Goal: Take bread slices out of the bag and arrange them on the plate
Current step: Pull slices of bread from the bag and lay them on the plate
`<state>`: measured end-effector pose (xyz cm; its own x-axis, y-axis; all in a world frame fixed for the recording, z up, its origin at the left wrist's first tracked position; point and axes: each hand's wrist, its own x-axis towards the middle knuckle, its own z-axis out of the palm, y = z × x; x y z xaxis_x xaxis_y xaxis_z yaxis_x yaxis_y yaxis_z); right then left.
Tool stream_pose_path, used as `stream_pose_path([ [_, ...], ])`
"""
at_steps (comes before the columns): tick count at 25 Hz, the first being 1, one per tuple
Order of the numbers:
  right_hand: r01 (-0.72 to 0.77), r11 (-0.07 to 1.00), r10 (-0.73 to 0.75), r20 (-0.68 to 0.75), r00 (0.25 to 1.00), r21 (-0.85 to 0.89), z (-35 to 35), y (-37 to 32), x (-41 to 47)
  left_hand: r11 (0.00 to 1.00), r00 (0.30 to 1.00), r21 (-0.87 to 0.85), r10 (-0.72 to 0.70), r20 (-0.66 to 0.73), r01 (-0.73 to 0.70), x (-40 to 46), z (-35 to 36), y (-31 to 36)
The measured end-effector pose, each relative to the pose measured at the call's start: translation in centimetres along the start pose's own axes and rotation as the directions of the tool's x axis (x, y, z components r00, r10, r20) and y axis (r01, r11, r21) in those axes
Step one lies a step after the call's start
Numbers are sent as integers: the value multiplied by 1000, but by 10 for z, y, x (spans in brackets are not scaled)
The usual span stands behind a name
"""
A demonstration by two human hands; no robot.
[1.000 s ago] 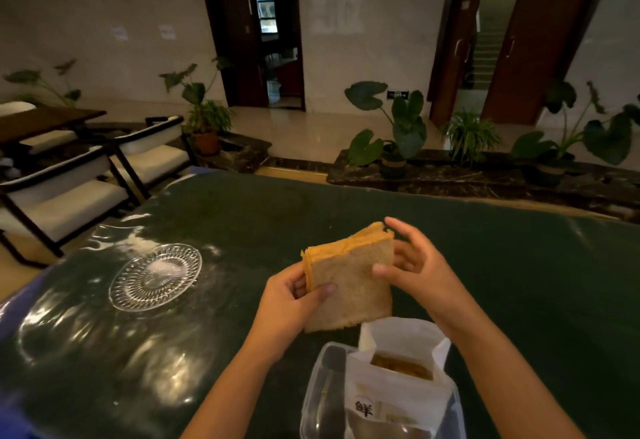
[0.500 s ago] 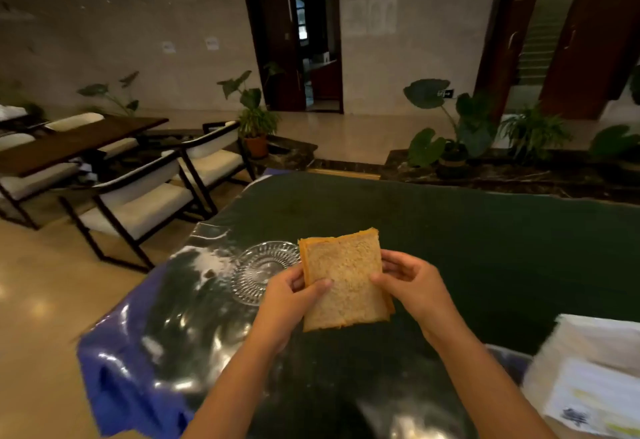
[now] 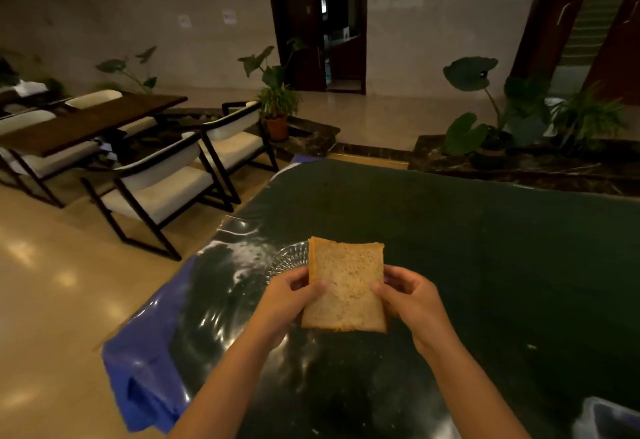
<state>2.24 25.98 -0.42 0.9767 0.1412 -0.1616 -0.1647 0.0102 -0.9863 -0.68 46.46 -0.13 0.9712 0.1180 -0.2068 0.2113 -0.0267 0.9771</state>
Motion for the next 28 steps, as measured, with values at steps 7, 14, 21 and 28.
stream_pose_path([
  [7, -150, 988, 151, -22, 988, 35, 50, 48, 70, 991, 990, 19, -134, -50, 135, 69, -50, -37],
  [14, -210, 977, 211, -235, 949, 32, 109, 96, 152, 973, 983, 157, -179, 46, 170, 181, -92, -73],
  [21, -246, 966, 178, -469, 865, -86, 131, 131, 229, 971, 975, 192, -170, 140, 142, 282, -93, -98],
  [28, -280, 935, 126, -534, 836, -218, 134, 158, 275, 964, 984, 248, -133, 117, 101, 335, -86, -132],
])
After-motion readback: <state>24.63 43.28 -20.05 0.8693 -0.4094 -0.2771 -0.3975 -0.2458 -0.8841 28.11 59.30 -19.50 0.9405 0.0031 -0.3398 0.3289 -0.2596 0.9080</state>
